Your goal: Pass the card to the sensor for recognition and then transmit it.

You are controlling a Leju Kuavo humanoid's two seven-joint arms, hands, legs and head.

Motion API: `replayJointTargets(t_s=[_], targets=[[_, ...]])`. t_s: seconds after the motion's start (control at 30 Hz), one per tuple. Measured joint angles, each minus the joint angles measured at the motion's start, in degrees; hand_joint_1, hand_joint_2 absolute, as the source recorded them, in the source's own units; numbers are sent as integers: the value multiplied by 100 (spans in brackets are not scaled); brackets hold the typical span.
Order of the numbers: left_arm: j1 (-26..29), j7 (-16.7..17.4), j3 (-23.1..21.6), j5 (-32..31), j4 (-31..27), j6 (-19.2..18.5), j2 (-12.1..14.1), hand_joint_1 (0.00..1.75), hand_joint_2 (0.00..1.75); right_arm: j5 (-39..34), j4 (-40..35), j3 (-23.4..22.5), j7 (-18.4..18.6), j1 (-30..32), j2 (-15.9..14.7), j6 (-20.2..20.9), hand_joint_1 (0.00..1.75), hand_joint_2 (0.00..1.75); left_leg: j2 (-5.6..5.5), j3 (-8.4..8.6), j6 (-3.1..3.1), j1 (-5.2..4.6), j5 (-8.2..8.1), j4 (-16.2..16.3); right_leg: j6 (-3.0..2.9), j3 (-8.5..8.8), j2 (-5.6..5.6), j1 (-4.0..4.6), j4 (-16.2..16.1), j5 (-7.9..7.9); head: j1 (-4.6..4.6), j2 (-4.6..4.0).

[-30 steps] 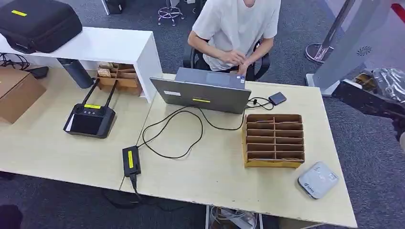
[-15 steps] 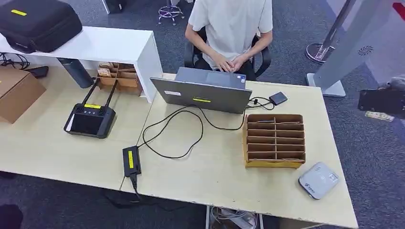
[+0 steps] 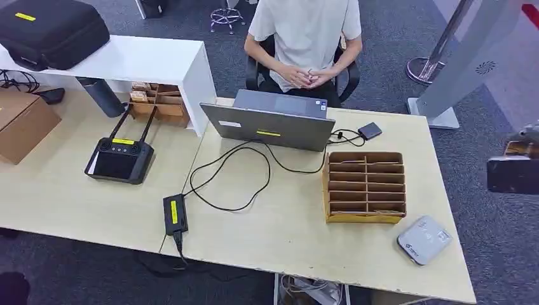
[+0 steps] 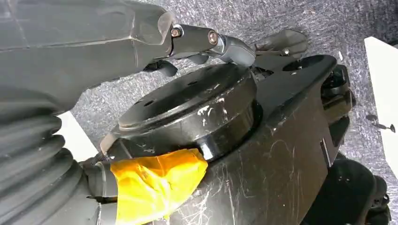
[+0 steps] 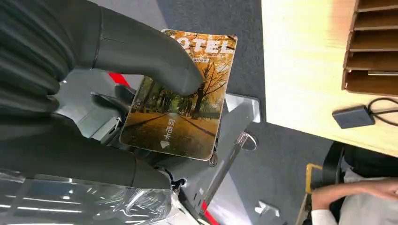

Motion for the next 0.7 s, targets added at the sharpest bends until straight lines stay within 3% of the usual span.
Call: replayJointTargets(t_s=[0.2,0.33,0.7], targets=[[25,0,-2,88,-81,33,33,0,175,251,-196,604,-192,773,-335,-1268,175,175,0,4,3,0,-2,1,0,4,0,0,-1,0,-2,0],[26,0,-17,133,-122,48,52,0,175,338,-203,828,-234,1349,-387,-1795,175,175,1,5,2,1,-2,0,0,4,1,2,-1,0,0,0],[24,0,-146,217,-190,79,101,0,175,408,-199,889,-234,2358,-411,-2056,175,175,2,4,2,2,-2,0,-1,3,3,2,0,-1,-4,0]])
